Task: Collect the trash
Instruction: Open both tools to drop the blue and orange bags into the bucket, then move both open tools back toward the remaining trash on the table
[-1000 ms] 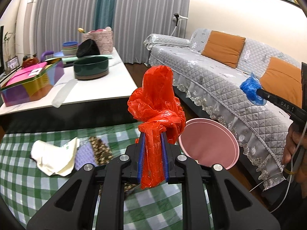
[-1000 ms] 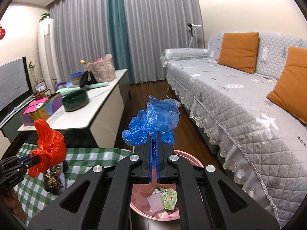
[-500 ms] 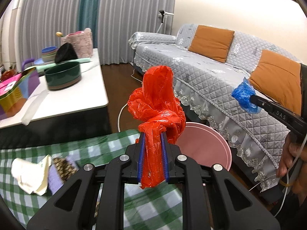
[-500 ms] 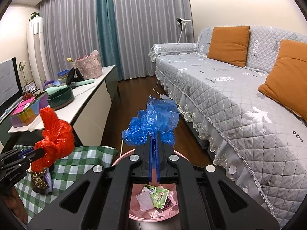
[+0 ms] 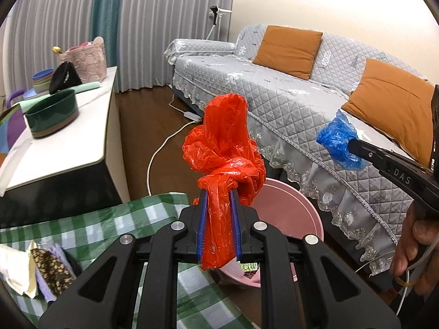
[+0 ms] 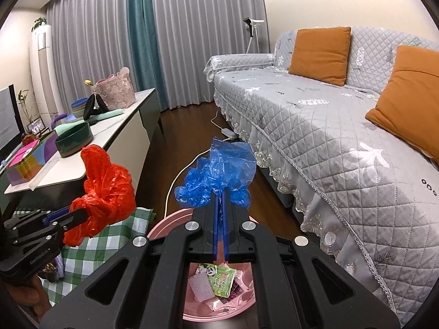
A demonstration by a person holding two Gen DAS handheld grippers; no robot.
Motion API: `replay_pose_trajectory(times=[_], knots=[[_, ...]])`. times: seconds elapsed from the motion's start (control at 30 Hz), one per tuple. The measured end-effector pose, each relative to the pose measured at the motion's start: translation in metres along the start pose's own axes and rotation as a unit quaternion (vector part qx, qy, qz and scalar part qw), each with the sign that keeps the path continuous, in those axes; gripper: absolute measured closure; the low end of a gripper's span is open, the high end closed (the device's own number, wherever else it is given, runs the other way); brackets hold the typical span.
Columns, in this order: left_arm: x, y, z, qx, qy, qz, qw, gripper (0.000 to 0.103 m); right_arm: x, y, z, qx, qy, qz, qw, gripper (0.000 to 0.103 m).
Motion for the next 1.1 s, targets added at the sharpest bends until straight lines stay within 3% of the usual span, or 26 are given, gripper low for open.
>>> replay_pose_trajectory(times=[0.33, 0.43, 0.5, 0.53, 0.57, 0.8, 1.1], knots=[[-0.009, 0.001, -0.018, 0.010, 0.005, -0.003, 0.9999, 0.087, -0.006, 0.004, -0.008, 0.008, -0.002, -0.010, 1.000, 0.100], [-0.012, 0.001, -0.023, 0.013, 0.019, -0.002, 0.9997, 0.085, -0.006, 0.006, -0.009, 0.013, -0.006, -0.014, 1.000, 0.096], [-0.016, 0.001, -0.028, 0.021, 0.038, -0.008, 0.9990, 0.079, -0.007, 0.007, -0.012, 0.020, -0.001, -0.015, 1.000, 0.074], [-0.017, 0.001, -0.029, 0.025, 0.036, -0.014, 0.9989, 0.067, -0.009, 0.007, -0.012, 0.020, 0.005, -0.016, 1.000, 0.047], [-0.016, 0.001, -0.029, 0.023, 0.029, -0.017, 0.9992, 0.062, -0.012, 0.006, -0.011, 0.016, 0.015, -0.021, 1.000, 0.036], [0.001, 0.005, -0.001, 0.013, 0.011, 0.009, 0.9998, 0.063, -0.011, 0.000, -0.005, 0.003, 0.010, -0.035, 0.999, 0.036], [0.037, 0.010, 0.068, -0.013, -0.023, 0.027, 0.9993, 0.078, 0.026, -0.010, 0.018, -0.026, -0.027, -0.025, 0.999, 0.036]])
Point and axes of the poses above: each gripper's, at about its wrist camera, not at the fingertips, and z roughly against the way its jaws point, x to its left, y to its underside, the point moved 6 cm from there along -z, roughly the way its jaws point, and after that the axes turned 5 degrees about -x, right-handed, at the moved point
